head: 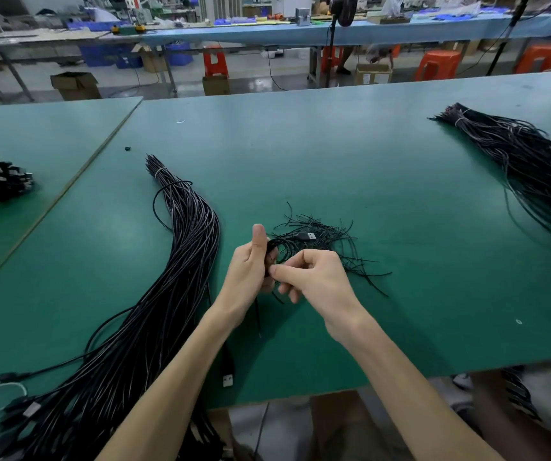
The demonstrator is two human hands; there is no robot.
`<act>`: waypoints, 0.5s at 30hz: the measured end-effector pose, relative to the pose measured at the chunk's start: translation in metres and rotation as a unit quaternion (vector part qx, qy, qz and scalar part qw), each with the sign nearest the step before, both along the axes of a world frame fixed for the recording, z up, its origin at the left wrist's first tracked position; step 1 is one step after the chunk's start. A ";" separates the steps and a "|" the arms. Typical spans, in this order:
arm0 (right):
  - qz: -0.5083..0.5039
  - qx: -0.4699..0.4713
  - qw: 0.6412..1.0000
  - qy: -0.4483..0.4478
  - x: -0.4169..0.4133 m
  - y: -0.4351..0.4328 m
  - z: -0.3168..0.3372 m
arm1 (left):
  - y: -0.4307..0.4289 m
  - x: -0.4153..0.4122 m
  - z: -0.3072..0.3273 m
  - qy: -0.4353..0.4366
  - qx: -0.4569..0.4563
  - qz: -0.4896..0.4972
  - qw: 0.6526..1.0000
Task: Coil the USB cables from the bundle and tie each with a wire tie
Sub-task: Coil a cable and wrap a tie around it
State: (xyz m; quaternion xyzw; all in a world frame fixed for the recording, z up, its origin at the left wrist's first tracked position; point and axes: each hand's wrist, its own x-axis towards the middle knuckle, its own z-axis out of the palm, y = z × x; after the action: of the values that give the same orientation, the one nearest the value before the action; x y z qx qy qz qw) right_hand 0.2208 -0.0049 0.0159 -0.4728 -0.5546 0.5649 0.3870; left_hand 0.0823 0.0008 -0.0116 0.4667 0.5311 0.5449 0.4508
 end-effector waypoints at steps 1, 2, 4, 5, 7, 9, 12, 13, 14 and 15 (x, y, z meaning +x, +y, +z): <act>0.005 -0.007 1.000 0.006 0.002 0.001 0.000 | 0.000 0.000 0.000 0.004 -0.005 -0.012 1.000; 0.009 -0.014 1.000 0.009 0.004 0.002 0.000 | 0.000 0.001 -0.001 0.007 -0.006 -0.020 1.000; 0.017 -0.025 0.999 0.015 0.008 0.004 0.000 | 0.000 0.001 -0.001 0.010 -0.004 -0.026 1.000; 0.020 -0.029 0.999 0.020 0.009 0.004 0.000 | 0.000 0.000 0.000 0.007 -0.003 -0.024 1.000; 0.021 -0.035 0.998 0.037 0.009 0.004 -0.001 | 0.000 -0.001 0.001 -0.013 -0.002 -0.017 1.000; 0.020 -0.038 0.997 0.064 0.009 0.002 -0.002 | 0.000 -0.003 0.002 -0.048 -0.011 -0.013 0.999; 0.034 -0.030 0.994 0.095 0.009 -0.003 -0.006 | -0.002 -0.005 0.005 -0.098 -0.024 -0.027 0.994; 0.040 -0.026 0.994 0.097 0.009 -0.004 -0.008 | -0.002 -0.005 0.005 -0.115 -0.023 -0.042 0.992; 0.044 -0.018 0.994 0.096 0.009 -0.006 -0.009 | -0.003 -0.005 0.006 -0.132 -0.021 -0.059 0.989; 0.045 -0.005 0.995 0.094 0.009 -0.007 -0.011 | -0.004 -0.005 0.007 -0.148 -0.021 -0.075 0.986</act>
State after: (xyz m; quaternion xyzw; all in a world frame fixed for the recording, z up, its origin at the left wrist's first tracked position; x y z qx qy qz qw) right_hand 0.2303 -0.0117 0.0052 -0.3940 -0.5336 0.6266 0.4092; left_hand 0.0778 -0.0027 -0.0046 0.4100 0.4336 0.5611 0.5736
